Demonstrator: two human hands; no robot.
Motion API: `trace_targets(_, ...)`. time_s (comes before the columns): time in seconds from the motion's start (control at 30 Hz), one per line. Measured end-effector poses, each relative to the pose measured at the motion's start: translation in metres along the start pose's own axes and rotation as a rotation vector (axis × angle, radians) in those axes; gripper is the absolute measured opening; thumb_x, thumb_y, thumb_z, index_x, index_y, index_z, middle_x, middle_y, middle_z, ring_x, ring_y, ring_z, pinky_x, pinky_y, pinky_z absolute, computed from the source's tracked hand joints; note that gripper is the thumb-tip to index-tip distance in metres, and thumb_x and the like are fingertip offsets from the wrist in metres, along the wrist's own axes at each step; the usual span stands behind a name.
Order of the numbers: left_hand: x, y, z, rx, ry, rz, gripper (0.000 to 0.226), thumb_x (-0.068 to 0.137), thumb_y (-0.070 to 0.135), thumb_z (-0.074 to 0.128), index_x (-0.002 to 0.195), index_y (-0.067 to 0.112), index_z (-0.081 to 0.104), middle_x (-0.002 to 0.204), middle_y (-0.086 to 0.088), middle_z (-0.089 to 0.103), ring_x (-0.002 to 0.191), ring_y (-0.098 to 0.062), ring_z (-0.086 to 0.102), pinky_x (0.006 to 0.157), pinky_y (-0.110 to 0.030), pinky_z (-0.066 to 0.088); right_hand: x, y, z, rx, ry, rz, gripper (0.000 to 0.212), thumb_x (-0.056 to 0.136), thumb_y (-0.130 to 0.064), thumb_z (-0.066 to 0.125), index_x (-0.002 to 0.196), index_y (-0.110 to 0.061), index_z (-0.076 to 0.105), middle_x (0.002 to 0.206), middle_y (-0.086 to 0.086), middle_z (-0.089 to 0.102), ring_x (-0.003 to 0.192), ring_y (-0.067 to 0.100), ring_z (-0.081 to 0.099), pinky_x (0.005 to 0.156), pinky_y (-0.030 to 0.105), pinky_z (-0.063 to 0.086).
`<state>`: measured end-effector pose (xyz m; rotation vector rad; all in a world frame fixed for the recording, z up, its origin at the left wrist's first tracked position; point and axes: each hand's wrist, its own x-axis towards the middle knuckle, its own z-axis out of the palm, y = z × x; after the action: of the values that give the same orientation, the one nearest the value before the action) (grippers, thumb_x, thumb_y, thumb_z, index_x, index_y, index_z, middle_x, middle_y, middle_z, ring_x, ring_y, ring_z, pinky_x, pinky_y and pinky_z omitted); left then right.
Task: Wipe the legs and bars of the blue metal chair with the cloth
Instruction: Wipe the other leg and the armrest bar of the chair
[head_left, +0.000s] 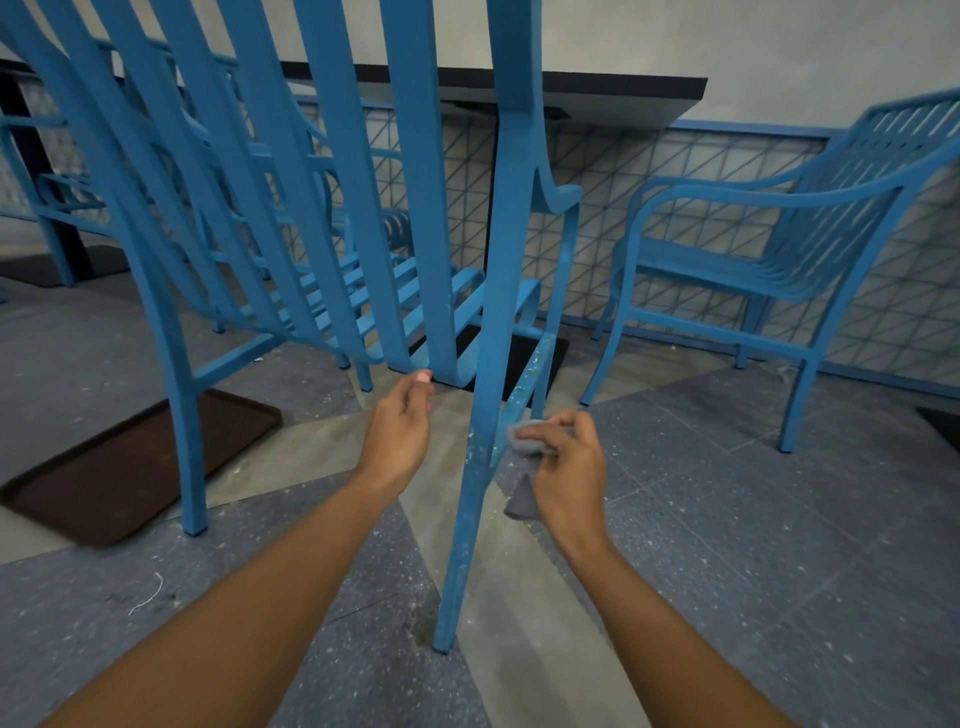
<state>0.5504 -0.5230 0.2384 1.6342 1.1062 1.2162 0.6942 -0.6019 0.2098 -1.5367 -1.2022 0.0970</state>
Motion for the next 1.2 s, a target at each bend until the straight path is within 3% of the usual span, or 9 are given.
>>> trace_targets(0.1,0.000,-0.001,0.002,0.018,-0.004,-0.002,0.043,0.100,0.035,0.028,0.131,0.015,0.050,0.127,-0.005,0.058,0.113,-0.017,0.055,0.093,-0.025,0.036,0.002,0.003,-0.002,0.118,0.089,0.173,0.038,0.080,0.020,0.047,0.086,-0.009,0.071,0.103,0.002,0.053,0.092,0.010,0.053,0.084,0.005,0.043)
trace_targets(0.23,-0.002,-0.001,0.002,0.028,-0.009,-0.002,0.042,0.100,0.034,0.028,0.131,0.015,0.049,0.129,-0.005,0.057,0.115,-0.018,0.055,0.092,-0.024,0.035,0.010,0.009,0.004,0.295,0.093,0.398,0.034,0.086,0.010,0.046,0.092,-0.014,0.070,0.101,0.006,0.067,0.091,0.015,0.063,0.087,0.030,0.053)
trace_targets(0.3,-0.003,0.000,0.002,0.020,-0.012,-0.004,0.042,0.100,0.034,0.028,0.131,0.015,0.050,0.128,-0.005,0.057,0.114,-0.017,0.055,0.090,-0.024,0.034,0.014,0.008,0.010,0.402,0.084,0.466,0.037,0.087,0.009,0.045,0.092,-0.018,0.070,0.097,0.007,0.069,0.088,0.016,0.065,0.085,0.031,0.054)
trace_targets(0.47,-0.003,-0.002,0.001,0.022,-0.014,-0.018,0.038,0.100,0.032,0.028,0.123,0.015,0.054,0.116,0.001,0.058,0.110,-0.016,0.055,0.086,-0.024,0.033,0.017,0.014,0.043,0.485,0.002,0.544,0.036,0.089,0.007,0.047,0.109,-0.014,0.069,0.104,0.004,0.070,0.093,0.016,0.066,0.090,0.035,0.053)
trace_targets(0.6,0.001,-0.009,-0.002,0.048,-0.012,-0.024,0.026,0.100,0.034,0.029,0.104,0.024,0.052,0.103,0.000,0.057,0.105,-0.022,0.057,0.084,-0.027,0.037,0.008,0.019,0.059,0.502,0.059,0.583,0.031,0.087,0.004,0.055,0.111,-0.011,0.068,0.104,0.007,0.070,0.092,0.019,0.067,0.089,0.035,0.054)
trace_targets(0.77,0.001,-0.008,-0.006,0.047,-0.013,-0.029,0.040,0.100,0.034,0.028,0.128,0.016,0.051,0.119,0.001,0.057,0.111,-0.016,0.055,0.090,-0.025,0.035,-0.007,0.024,0.065,0.451,0.125,0.608,0.022,0.084,0.004,0.060,0.100,-0.006,0.072,0.097,0.011,0.071,0.084,0.017,0.065,0.086,0.035,0.055)
trace_targets(0.97,-0.001,-0.013,-0.005,0.019,-0.016,-0.030,0.041,0.100,0.032,0.029,0.129,0.013,0.050,0.121,-0.003,0.057,0.114,-0.019,0.055,0.090,-0.024,0.035,-0.023,0.026,0.060,0.389,0.081,0.599,0.021,0.081,0.007,0.059,0.082,-0.008,0.074,0.085,0.010,0.071,0.078,0.021,0.066,0.080,0.035,0.057)
trace_targets(1.13,-0.003,-0.022,-0.003,0.038,-0.016,-0.042,0.041,0.100,0.033,0.028,0.129,0.015,0.051,0.121,0.000,0.057,0.112,-0.017,0.055,0.090,-0.025,0.036,-0.041,0.023,0.051,0.304,-0.053,0.492,0.020,0.082,0.014,0.055,0.088,0.005,0.071,0.092,0.013,0.067,0.071,0.007,0.059,0.065,0.005,0.049)
trace_targets(1.2,-0.004,-0.025,-0.004,0.050,-0.005,-0.042,0.040,0.100,0.033,0.029,0.127,0.015,0.052,0.121,-0.002,0.059,0.110,-0.018,0.056,0.088,-0.025,0.036,-0.045,0.021,0.049,0.296,-0.056,0.446,0.020,0.083,0.013,0.055,0.089,0.004,0.071,0.097,0.015,0.066,0.073,0.005,0.058,0.063,0.001,0.045)
